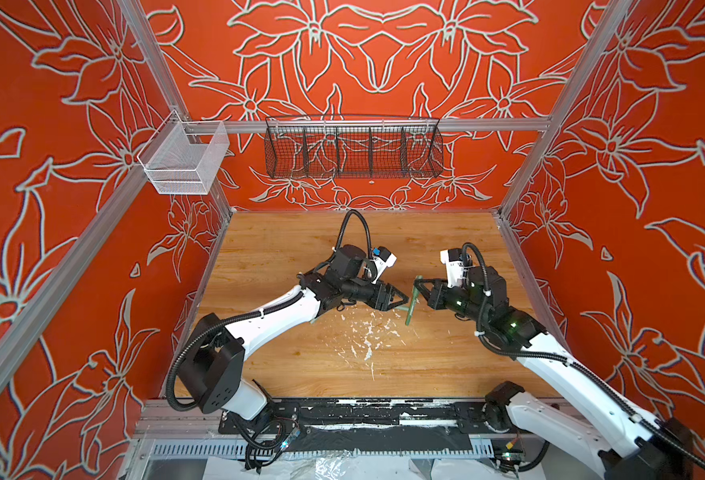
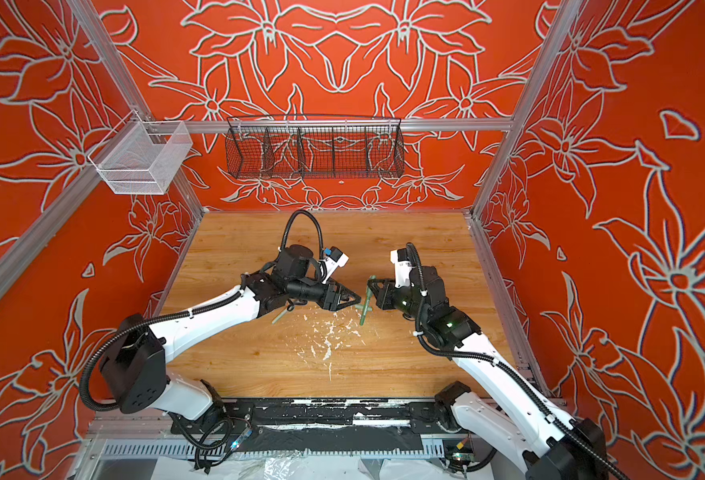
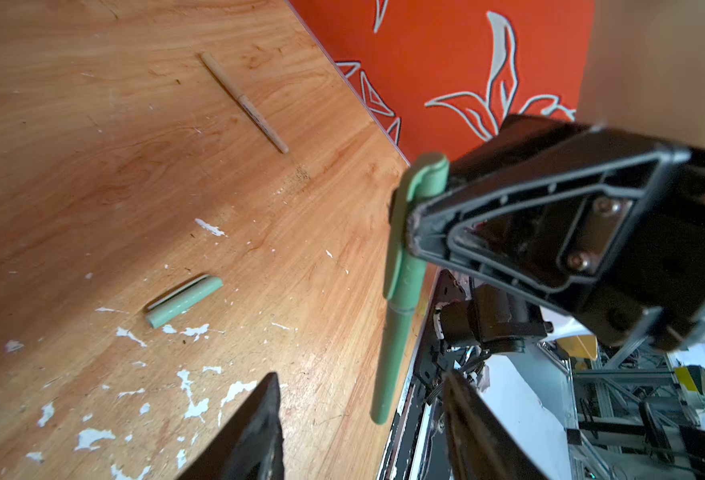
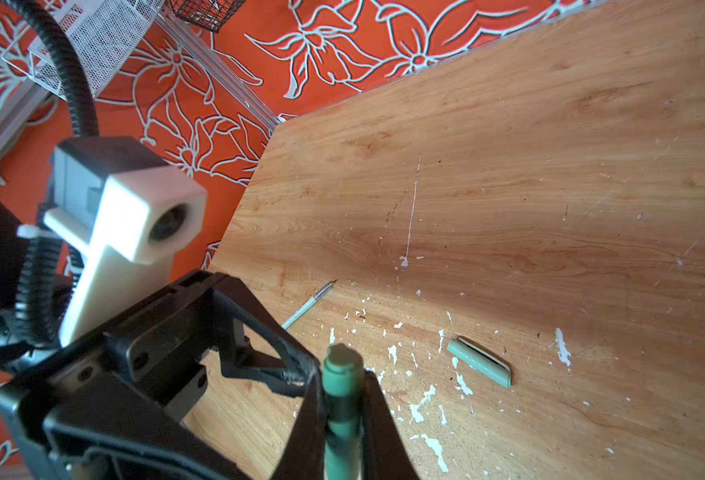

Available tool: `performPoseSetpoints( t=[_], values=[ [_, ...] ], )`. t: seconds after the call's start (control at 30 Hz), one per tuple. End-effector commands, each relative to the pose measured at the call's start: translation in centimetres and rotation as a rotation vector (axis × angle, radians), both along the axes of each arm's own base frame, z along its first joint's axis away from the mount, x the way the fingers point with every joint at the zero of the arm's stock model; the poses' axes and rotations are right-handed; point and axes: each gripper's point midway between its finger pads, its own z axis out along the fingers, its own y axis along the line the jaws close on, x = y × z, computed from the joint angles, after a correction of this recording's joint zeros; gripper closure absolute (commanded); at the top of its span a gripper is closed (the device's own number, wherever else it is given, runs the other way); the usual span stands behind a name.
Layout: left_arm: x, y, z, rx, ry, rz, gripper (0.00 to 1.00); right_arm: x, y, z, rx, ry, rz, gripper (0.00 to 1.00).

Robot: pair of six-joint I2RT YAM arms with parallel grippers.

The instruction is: Insert the pens into the pen caps

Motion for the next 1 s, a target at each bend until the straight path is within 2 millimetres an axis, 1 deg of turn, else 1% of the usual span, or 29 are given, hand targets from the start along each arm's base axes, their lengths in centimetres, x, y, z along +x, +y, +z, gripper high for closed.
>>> performPoseSetpoints(
  t=[0.0,0.13,0.33,0.4,0.47,0.53,0.6,0.7,0.73,0.87,0.93,0.97],
  values=[
    [-0.6,-0.9,-1.5,0.019,-0.010,-0.045,0.42,0.3,0.3,2.5,0.047,-0.057,0.010,1.00],
    [-1.4,-2.0,-2.3,0.038,0.000,-0.079,0.57,0.3,0.2,2.5,0.057,-0.052,0.007,1.00],
    [-1.7,-2.7,-3.0,0.048,0.018,-0.082,0.59,0.4,-0.2,2.6,0.068,-0.064,-0.011,1.00],
    [-1.6,-2.8,-3.2,0.055,0.022,-0.078,0.62,0.5,-0.2,2.5,0.070,-0.061,-0.013,1.00],
    [-1.5,-2.8,-3.2,0.057,0.023,-0.075,0.73,0.5,-0.2,2.6,0.071,-0.061,-0.016,1.00],
    [-1.4,-2.9,-3.2,0.056,0.028,-0.071,0.78,0.5,-0.3,2.6,0.074,-0.066,-0.019,1.00],
    [-1.1,-2.9,-3.3,0.062,0.031,-0.057,0.85,0.5,-0.2,2.7,0.079,-0.067,-0.015,1.00],
    [-0.7,-2.8,-3.4,0.074,0.028,-0.031,0.98,0.4,-0.2,2.7,0.085,-0.065,-0.011,1.00],
    [-0.5,-2.7,-3.5,0.081,0.028,-0.020,1.00,0.4,-0.1,2.6,0.085,-0.062,-0.007,1.00],
    [-0.1,-2.5,-3.5,0.107,0.029,0.005,1.00,-0.2,-0.4,2.3,0.055,-0.048,0.001,0.99],
    [0.1,-2.5,-3.8,0.119,0.034,0.014,1.00,-0.5,-1.1,2.7,0.020,-0.054,-0.015,0.70],
    [0.2,-2.4,-3.9,0.125,0.037,0.018,1.00,-0.7,-1.6,3.0,0.003,-0.061,-0.026,0.60]
  ],
)
